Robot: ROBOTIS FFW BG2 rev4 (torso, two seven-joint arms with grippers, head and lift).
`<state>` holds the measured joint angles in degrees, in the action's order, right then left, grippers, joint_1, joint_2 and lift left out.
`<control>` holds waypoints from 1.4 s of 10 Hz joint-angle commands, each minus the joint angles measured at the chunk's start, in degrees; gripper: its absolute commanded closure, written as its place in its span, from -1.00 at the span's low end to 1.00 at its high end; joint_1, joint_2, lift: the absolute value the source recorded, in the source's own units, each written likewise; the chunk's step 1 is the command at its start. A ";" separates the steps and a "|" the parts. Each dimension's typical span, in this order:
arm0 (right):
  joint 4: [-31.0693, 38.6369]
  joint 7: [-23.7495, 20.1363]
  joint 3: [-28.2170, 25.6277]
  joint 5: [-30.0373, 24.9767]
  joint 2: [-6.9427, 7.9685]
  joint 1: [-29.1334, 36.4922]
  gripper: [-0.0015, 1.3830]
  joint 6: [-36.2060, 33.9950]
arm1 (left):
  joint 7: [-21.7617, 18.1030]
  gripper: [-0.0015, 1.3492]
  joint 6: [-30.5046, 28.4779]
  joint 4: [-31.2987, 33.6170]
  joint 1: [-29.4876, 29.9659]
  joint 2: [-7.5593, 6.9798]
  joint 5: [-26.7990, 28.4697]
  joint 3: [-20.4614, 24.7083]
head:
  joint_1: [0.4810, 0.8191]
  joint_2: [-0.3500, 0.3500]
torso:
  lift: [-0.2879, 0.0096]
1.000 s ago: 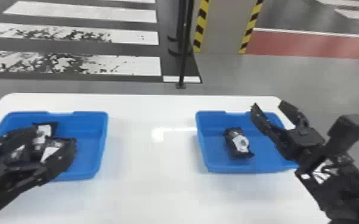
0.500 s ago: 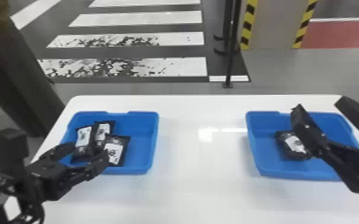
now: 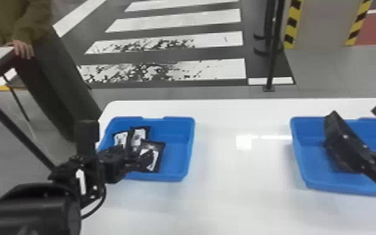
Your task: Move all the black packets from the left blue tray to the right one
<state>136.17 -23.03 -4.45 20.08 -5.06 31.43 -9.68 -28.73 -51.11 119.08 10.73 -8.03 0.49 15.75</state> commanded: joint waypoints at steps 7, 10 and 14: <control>-1.80 -0.17 0.00 3.11 -0.12 -0.08 -0.78 -0.58 | 3.59 -0.81 -12.16 -4.69 -7.78 -0.32 2.37 -5.93 | 0.27 0.46 | -0.01; -2.51 -0.17 0.00 4.14 -0.21 -0.22 -0.78 -0.73 | 4.29 -0.80 -14.69 -6.24 -8.76 -0.14 3.05 -5.47 | 0.27 0.48 | -0.01; -2.93 -0.17 0.00 4.94 -0.21 -0.08 -0.78 -0.73 | 4.12 0.29 -14.41 -8.06 -9.33 -0.23 4.42 -5.47 | 0.27 0.52 | -0.01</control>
<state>133.31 -23.20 -4.46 24.79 -5.27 31.28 -10.40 -24.56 -65.90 111.04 1.40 -8.21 4.61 10.20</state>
